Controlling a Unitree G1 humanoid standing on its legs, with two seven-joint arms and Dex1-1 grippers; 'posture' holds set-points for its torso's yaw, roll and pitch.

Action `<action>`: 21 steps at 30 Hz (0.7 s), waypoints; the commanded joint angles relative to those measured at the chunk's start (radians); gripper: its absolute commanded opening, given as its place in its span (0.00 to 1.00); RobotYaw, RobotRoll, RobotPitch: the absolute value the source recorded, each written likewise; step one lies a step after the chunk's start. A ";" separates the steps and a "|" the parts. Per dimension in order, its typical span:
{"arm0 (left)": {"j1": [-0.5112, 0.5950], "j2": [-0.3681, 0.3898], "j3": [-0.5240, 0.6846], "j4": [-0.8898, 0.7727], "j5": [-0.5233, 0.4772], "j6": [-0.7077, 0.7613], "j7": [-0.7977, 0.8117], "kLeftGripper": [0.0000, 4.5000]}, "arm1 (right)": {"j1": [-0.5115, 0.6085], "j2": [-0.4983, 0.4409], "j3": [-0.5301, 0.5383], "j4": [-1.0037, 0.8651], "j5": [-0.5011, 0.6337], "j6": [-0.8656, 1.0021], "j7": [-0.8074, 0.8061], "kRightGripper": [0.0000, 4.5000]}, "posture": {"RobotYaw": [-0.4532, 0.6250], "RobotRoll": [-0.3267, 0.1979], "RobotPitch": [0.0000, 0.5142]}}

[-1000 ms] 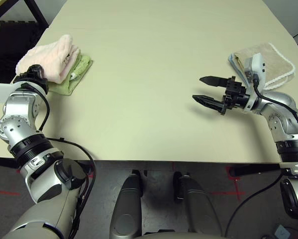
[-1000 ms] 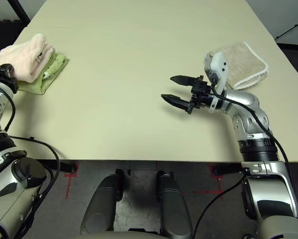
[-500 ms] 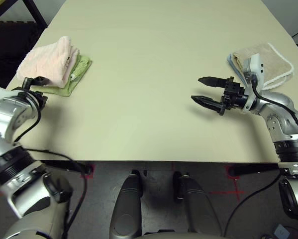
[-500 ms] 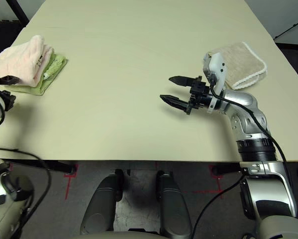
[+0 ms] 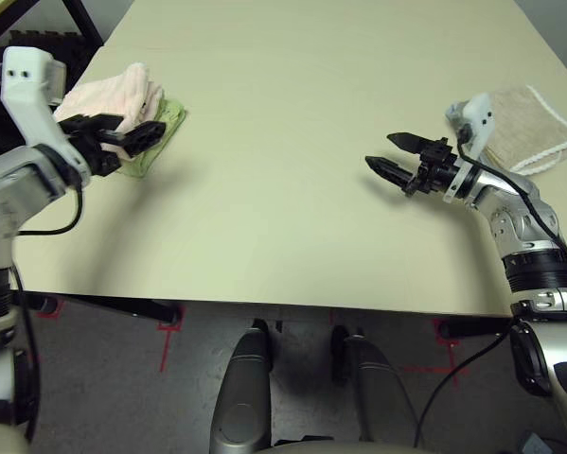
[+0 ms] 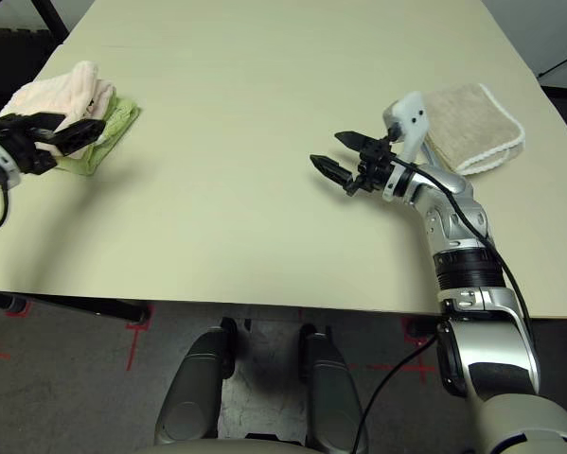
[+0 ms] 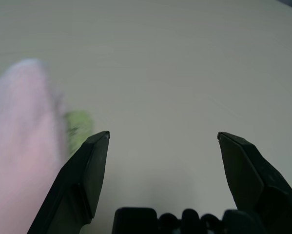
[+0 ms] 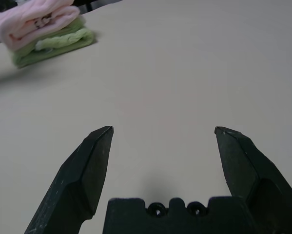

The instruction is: Fold the towel and set it aside.

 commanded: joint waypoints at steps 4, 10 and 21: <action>-0.134 -0.162 -0.074 0.307 0.240 -0.325 -0.112 1.00 | -0.024 0.029 -0.054 0.110 -0.095 -0.189 -0.244 1.00 | 0.48 0.62 0.40; -0.235 -0.289 -0.035 0.513 0.379 -0.507 0.073 1.00 | -0.061 0.052 -0.088 0.230 -0.194 -0.344 -0.546 1.00 | 0.49 0.62 0.38; -0.331 -0.357 0.010 0.853 0.529 -0.795 0.292 1.00 | -0.157 0.075 -0.093 0.498 -0.268 -0.503 -0.768 1.00 | 0.46 0.62 0.38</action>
